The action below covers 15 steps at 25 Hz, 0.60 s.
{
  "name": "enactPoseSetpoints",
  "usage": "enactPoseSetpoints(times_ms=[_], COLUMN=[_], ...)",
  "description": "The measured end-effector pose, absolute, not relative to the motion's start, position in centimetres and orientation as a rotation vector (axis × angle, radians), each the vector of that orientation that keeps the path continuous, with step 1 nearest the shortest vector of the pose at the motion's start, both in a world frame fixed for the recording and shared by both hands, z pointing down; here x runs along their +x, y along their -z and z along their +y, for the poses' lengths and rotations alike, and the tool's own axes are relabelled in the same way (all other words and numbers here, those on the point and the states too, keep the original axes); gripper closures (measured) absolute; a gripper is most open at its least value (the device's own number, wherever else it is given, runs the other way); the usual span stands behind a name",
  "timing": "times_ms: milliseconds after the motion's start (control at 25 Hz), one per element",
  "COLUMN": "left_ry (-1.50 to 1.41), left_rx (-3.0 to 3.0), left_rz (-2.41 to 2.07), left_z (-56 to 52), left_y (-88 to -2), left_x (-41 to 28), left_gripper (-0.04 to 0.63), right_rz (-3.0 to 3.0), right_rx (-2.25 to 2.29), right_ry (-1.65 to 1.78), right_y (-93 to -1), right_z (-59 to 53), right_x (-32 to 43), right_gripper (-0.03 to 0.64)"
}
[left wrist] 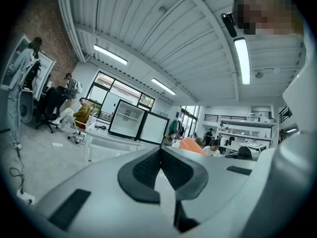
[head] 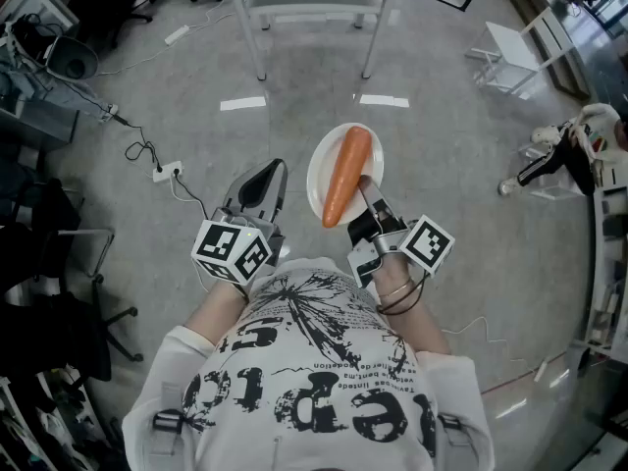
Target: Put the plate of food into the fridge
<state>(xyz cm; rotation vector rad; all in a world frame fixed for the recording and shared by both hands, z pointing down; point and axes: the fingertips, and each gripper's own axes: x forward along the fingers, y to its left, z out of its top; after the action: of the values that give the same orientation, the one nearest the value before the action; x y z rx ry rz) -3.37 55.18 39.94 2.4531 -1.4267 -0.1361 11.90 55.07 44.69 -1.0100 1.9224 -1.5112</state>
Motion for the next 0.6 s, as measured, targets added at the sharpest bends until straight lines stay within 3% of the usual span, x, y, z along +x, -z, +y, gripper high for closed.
enactPoseSetpoints(times_ms=[600], left_ry=[0.127], left_rx=[2.424], left_rz=[-1.484], left_z=[54.3], left_y=[-40.2], left_x=[-0.6], left_gripper=[0.588], right_rz=[1.934], right_rx=[-0.989], right_ry=[1.518], right_y=[-44.6], right_z=[53.7], right_x=[15.1], right_gripper=[0.591])
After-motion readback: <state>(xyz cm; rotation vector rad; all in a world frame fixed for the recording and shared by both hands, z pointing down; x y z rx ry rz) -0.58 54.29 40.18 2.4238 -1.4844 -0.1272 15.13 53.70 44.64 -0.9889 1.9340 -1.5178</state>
